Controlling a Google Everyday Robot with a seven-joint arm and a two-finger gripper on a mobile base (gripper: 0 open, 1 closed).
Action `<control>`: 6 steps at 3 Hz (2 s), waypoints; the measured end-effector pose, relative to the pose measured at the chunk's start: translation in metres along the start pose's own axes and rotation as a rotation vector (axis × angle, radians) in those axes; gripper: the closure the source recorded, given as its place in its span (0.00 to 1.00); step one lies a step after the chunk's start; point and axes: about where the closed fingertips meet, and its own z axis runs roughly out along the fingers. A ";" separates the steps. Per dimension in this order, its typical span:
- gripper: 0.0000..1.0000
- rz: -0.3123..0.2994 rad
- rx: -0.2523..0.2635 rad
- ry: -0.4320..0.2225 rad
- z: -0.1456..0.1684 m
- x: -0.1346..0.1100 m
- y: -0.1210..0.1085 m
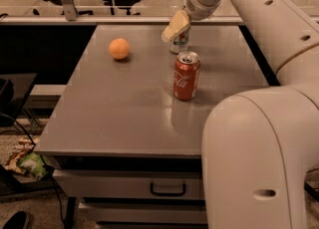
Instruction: Pick 7up can
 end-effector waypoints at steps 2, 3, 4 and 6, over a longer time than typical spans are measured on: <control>0.15 0.001 0.018 -0.049 0.017 -0.018 -0.011; 0.38 -0.001 0.007 -0.041 0.024 -0.015 -0.013; 0.61 0.002 -0.007 -0.034 0.026 -0.010 -0.017; 1.00 -0.071 -0.084 -0.113 -0.011 -0.025 0.005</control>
Offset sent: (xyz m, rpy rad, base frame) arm 0.0409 0.0000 0.0037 0.0327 -0.0730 -0.0017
